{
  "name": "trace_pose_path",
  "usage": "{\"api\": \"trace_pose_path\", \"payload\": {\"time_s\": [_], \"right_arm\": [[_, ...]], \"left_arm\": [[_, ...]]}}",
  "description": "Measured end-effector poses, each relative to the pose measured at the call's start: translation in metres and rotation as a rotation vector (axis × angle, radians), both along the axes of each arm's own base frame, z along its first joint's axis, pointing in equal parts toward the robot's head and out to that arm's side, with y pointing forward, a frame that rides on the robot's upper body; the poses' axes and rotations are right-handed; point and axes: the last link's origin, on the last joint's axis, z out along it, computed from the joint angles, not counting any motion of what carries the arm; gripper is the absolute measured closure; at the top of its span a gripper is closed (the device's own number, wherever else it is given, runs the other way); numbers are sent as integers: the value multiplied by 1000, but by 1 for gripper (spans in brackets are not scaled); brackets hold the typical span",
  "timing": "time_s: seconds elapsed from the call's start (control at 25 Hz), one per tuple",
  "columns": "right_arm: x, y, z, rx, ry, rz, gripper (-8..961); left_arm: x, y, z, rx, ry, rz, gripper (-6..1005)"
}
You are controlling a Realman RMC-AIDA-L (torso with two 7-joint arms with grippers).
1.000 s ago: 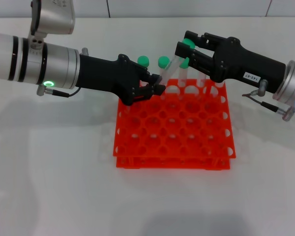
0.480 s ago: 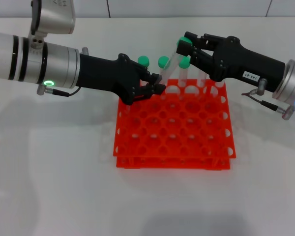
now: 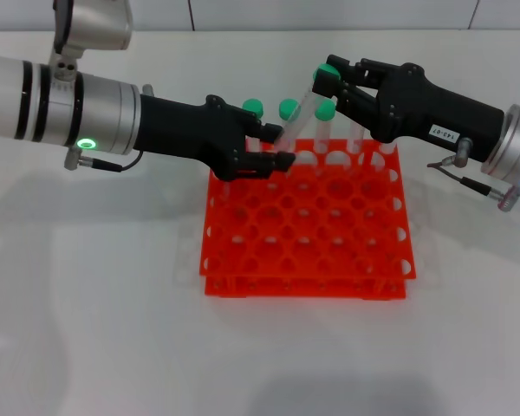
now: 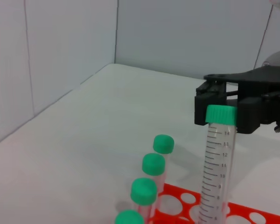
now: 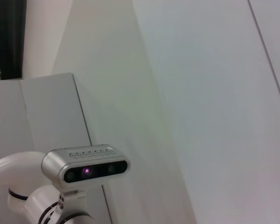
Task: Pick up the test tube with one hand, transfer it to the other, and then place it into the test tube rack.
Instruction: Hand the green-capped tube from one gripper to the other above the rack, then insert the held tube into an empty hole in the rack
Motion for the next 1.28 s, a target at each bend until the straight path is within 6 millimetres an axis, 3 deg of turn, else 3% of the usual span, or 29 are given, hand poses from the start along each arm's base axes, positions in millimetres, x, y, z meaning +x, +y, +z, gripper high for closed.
{"api": "trace_pose_path", "payload": {"time_s": [0.04, 0.28, 0.48, 0.92, 1.28], "right_arm": [[0, 0, 0, 0, 0, -1, 703], [1, 0, 1, 3, 3, -5, 703], [2, -1, 1, 4, 4, -6, 703], [8, -8, 3, 0, 13, -4, 702], [2, -5, 7, -2, 7, 25, 702]], "left_arm": [[1, 0, 0, -8, 4, 6, 674], [6, -3, 0, -28, 36, 20, 441], [17, -8, 14, -51, 54, 35, 324], [45, -31, 93, 34, 132, 146, 106], [28, -85, 129, 239, 145, 181, 106]]}}
